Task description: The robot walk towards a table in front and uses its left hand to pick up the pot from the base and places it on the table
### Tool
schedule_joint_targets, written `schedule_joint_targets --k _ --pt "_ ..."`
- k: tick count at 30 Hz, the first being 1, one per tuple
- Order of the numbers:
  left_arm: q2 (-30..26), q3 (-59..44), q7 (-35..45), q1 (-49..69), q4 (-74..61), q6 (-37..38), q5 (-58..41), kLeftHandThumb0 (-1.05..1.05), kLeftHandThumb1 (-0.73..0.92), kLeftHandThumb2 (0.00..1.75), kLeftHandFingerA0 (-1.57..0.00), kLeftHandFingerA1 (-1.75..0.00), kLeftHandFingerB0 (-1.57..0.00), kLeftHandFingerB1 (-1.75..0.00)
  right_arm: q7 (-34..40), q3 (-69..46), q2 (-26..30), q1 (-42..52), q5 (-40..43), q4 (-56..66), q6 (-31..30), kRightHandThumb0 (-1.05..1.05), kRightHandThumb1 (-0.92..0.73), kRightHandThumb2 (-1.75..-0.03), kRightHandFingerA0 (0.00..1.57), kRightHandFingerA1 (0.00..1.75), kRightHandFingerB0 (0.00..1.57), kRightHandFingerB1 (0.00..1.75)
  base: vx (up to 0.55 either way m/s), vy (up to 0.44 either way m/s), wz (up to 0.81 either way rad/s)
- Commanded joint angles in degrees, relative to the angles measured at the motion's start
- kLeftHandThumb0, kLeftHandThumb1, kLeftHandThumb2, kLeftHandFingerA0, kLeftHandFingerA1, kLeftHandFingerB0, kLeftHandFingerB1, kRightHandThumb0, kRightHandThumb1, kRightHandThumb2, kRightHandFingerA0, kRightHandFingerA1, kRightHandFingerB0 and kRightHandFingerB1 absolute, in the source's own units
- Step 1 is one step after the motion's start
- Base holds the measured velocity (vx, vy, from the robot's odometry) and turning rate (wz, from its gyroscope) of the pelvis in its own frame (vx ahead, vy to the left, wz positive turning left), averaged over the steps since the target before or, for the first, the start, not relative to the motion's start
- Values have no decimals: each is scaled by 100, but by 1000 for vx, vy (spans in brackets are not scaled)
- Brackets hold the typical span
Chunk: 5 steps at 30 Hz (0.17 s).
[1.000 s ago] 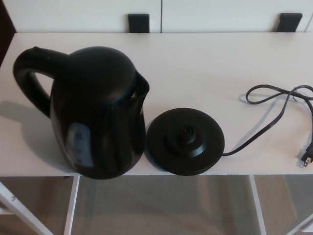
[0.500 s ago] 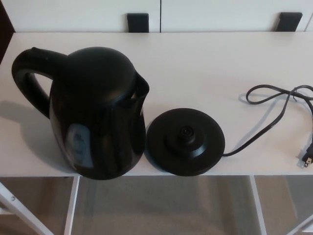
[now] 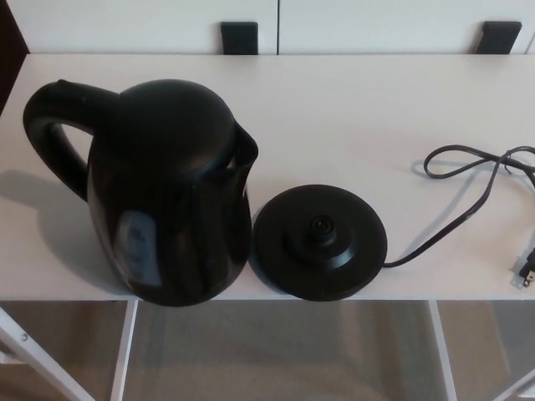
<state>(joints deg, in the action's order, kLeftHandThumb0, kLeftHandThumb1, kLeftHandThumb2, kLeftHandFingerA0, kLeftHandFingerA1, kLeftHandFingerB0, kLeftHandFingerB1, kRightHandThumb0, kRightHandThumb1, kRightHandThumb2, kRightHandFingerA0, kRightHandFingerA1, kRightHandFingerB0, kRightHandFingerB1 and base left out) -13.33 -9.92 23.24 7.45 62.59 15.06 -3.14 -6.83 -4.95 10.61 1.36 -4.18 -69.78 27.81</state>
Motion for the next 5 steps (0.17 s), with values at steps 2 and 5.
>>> schedule_joint_targets --k 2,5 --pt "-94 -46 157 5 27 100 -105 -77 64 99 0 -19 0 -16 52 41 139 -35 -44 -5 -11 -105 -88 -74 0 78 0 45 0 0 0" --pt "-91 -80 115 -31 29 63 -134 -75 62 86 0 -17 0 -14 159 133 172 -115 -145 53 -162 -105 -90 -73 0 66 0 40 0 0 0"
